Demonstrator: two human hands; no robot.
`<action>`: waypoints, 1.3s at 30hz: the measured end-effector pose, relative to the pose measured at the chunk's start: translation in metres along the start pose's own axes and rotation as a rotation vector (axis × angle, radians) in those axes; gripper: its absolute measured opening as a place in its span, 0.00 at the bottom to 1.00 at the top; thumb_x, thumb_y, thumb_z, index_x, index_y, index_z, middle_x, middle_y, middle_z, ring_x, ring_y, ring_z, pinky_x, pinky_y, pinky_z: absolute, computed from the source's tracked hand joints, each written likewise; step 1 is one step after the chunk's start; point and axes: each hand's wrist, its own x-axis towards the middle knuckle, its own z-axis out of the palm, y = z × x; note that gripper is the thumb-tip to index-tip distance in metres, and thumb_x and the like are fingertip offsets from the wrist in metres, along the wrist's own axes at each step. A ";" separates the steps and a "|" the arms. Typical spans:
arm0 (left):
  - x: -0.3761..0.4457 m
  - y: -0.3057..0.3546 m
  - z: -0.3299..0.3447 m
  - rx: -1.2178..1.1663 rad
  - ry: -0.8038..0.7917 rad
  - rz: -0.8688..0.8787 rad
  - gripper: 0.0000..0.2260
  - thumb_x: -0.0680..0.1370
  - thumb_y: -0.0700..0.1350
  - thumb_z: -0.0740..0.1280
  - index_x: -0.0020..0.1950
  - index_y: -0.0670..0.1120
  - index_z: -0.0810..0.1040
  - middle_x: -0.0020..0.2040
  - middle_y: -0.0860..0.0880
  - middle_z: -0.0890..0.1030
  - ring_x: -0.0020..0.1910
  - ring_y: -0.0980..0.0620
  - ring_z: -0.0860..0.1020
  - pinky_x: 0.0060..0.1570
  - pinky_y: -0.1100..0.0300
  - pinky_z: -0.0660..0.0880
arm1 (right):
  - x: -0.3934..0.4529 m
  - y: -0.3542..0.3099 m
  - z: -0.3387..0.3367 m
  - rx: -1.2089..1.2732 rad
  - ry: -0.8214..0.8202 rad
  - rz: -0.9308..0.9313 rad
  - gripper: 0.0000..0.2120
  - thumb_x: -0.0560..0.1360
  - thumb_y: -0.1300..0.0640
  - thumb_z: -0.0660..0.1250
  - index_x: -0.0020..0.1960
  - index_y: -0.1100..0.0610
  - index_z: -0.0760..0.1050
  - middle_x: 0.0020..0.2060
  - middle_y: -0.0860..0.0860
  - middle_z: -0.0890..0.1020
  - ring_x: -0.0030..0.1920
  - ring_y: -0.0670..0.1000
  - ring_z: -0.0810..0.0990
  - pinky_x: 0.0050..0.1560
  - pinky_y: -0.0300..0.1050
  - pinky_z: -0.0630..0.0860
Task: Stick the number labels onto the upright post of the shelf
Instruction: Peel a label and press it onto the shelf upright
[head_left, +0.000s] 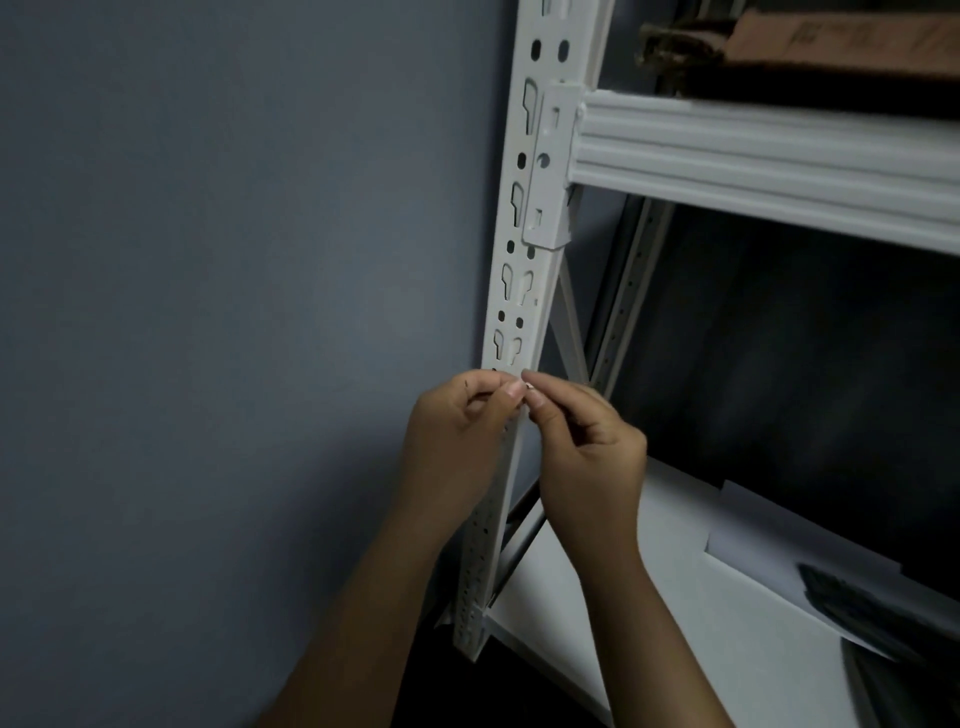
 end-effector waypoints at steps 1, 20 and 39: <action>-0.003 0.000 0.001 0.014 0.004 0.007 0.05 0.77 0.41 0.66 0.46 0.46 0.82 0.37 0.56 0.83 0.38 0.62 0.81 0.40 0.71 0.75 | -0.003 0.001 0.000 -0.003 0.009 0.011 0.13 0.75 0.67 0.68 0.51 0.49 0.80 0.47 0.47 0.83 0.49 0.42 0.82 0.53 0.34 0.77; -0.049 0.081 -0.023 -0.394 -0.180 -0.427 0.06 0.77 0.47 0.68 0.51 0.46 0.81 0.48 0.51 0.85 0.46 0.59 0.83 0.36 0.70 0.77 | -0.023 -0.079 -0.024 0.116 0.041 0.007 0.12 0.73 0.66 0.71 0.44 0.49 0.82 0.44 0.50 0.81 0.47 0.43 0.80 0.49 0.32 0.75; -0.089 0.171 -0.064 -0.305 -0.376 -0.277 0.03 0.71 0.36 0.71 0.40 0.43 0.81 0.38 0.47 0.84 0.37 0.56 0.83 0.39 0.69 0.78 | -0.016 -0.195 -0.086 -0.009 -0.322 -0.070 0.07 0.63 0.65 0.78 0.39 0.58 0.84 0.42 0.56 0.81 0.40 0.43 0.80 0.46 0.37 0.78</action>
